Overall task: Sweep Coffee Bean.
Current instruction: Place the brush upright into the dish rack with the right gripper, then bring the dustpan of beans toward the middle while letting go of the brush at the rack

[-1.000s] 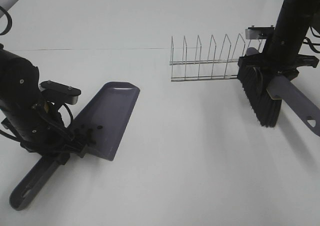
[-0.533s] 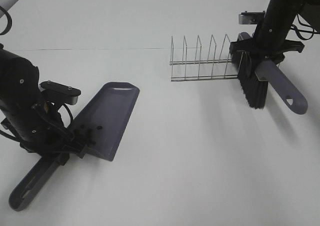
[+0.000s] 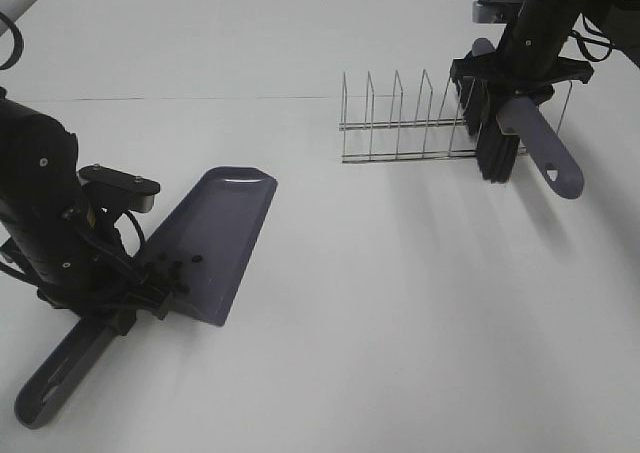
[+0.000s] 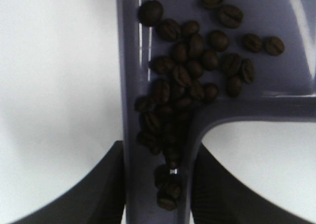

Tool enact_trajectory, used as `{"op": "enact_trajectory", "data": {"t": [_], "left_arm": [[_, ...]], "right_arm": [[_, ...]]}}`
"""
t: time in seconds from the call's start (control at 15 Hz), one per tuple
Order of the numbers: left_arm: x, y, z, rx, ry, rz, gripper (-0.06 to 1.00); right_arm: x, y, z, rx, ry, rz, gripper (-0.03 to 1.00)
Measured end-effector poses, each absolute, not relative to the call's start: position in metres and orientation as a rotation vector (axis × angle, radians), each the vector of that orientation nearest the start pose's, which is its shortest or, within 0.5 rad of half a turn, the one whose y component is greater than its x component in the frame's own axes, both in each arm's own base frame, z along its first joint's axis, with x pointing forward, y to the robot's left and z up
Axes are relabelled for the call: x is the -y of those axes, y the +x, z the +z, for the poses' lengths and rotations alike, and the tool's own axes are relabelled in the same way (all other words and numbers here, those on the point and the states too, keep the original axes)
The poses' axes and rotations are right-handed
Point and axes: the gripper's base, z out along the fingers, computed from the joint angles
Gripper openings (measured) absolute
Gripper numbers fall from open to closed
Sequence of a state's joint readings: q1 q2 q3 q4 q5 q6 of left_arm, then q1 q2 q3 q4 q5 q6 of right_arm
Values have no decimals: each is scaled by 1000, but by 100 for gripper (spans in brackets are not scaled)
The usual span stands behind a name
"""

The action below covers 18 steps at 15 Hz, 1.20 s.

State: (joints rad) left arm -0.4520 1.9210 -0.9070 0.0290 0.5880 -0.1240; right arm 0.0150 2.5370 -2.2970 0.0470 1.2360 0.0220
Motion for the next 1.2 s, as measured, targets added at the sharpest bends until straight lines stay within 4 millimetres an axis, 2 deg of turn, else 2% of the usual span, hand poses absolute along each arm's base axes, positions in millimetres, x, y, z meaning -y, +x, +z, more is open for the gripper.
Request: {"op": "enact_trajectory", "data": {"t": [0.4, 0.6, 0.8, 1.07, 1.2], "left_arm": [[133, 275, 97, -3046, 517, -13, 31], [134, 275, 97, -3053, 504, -22, 31], [134, 275, 97, -3056, 495, -28, 31], [135, 274, 97, -3066, 471, -44, 31], [135, 274, 97, -3072, 459, -51, 31]], "right_arm": [[-12, 522, 146, -2960, 42, 110, 30], [-15, 522, 147, -2952, 65, 154, 56], [-16, 522, 148, -2954, 70, 160, 62], [-16, 519, 184, -2890, 63, 155, 63], [-16, 518, 195, -2859, 62, 153, 63]]}}
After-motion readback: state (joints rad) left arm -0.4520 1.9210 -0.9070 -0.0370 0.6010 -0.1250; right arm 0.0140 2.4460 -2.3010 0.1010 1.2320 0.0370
